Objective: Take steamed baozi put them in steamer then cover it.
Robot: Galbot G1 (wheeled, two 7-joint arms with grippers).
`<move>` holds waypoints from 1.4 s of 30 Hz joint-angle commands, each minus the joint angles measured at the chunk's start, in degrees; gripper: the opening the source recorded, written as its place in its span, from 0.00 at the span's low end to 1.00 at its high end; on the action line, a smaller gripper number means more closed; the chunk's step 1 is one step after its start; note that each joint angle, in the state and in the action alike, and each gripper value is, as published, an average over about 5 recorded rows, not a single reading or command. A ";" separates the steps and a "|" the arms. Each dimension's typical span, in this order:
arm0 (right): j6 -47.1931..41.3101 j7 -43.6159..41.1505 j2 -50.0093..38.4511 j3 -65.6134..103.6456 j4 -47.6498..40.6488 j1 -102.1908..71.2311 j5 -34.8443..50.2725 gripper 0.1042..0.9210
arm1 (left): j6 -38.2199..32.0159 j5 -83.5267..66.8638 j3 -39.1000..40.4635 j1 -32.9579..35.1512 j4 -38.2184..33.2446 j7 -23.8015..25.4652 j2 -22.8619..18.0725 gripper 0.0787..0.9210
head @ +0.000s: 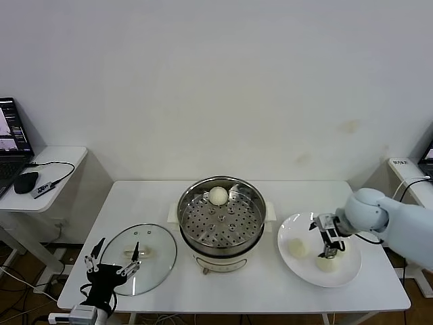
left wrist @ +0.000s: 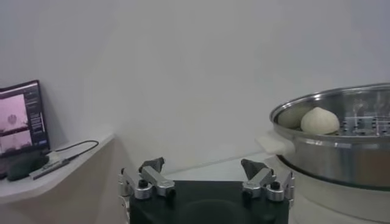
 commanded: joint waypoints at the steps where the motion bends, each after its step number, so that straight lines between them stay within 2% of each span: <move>1: 1.11 0.95 4.76 4.74 -7.10 -7.13 -2.68 0.88 | -0.01 -0.03 -0.36 -0.12 0.71 0.01 0.12 0.88; 19: 0.82 1.41 12.57 4.37 -11.38 -7.58 -2.97 0.87 | 0.00 -0.05 -0.94 -0.31 1.13 0.14 0.05 0.88; 22: 0.38 1.14 12.67 4.28 -11.34 -7.48 -3.11 0.83 | -0.01 -0.04 -0.93 -0.26 1.05 0.14 -0.10 0.88; 33: -0.24 -0.41 11.00 4.17 -10.22 -6.01 -2.90 0.59 | -0.03 -0.13 -0.88 -0.22 0.86 0.00 -0.34 0.88; 42: -1.16 -4.10 3.93 3.10 -4.48 4.32 1.66 0.58 | 0.16 -0.17 -0.29 -0.65 0.22 0.06 -0.12 0.88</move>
